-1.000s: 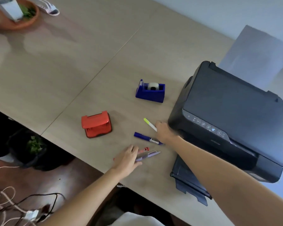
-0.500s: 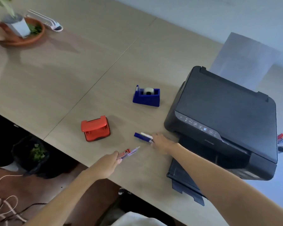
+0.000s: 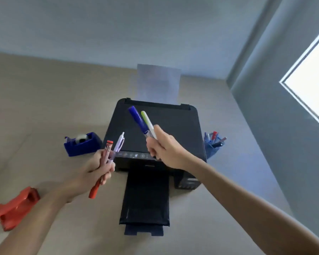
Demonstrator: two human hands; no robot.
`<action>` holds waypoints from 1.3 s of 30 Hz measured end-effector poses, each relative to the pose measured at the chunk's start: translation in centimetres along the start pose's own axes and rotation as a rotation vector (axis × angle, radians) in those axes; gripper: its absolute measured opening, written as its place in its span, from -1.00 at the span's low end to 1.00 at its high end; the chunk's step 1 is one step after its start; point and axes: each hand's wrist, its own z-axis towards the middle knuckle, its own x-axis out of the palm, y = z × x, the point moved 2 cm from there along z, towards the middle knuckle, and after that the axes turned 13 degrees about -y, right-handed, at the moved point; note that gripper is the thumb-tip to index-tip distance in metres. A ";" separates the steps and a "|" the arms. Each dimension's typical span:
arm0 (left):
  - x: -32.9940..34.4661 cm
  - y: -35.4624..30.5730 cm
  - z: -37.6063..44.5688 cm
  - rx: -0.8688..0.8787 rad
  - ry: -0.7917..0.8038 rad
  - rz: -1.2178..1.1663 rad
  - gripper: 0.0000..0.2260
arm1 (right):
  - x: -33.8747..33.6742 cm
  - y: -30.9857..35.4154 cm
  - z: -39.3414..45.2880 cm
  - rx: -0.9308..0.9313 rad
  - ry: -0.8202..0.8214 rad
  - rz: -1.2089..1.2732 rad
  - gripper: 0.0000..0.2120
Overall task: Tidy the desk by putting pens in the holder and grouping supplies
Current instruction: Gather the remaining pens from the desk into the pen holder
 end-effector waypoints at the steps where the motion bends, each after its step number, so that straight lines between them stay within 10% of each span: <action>1: 1.8 -1.7 0.9 0.028 0.049 0.036 -0.84 | -2.7 -0.8 -0.5 0.021 -0.062 -0.027 -0.86; 10: 21.8 -12.3 11.0 0.247 0.249 0.655 -0.88 | -22.3 -18.0 -5.4 0.445 -0.303 -0.268 -0.92; 16: 31.9 -13.0 18.4 0.198 0.305 0.903 -0.86 | -24.7 -25.6 -4.4 0.605 -0.065 -0.503 -0.82; 20: 36.1 -12.7 21.3 0.195 0.333 1.068 -0.49 | -24.1 -26.8 -2.2 0.517 0.063 -0.667 -0.75; 24: 38.8 -12.0 23.6 0.253 0.388 1.298 -0.67 | -24.1 -27.5 0.2 0.431 0.122 -0.722 -0.80; 39: 40.9 -11.5 28.8 0.238 0.207 1.108 -0.85 | -23.8 -29.4 4.3 0.372 -0.106 -0.588 -0.88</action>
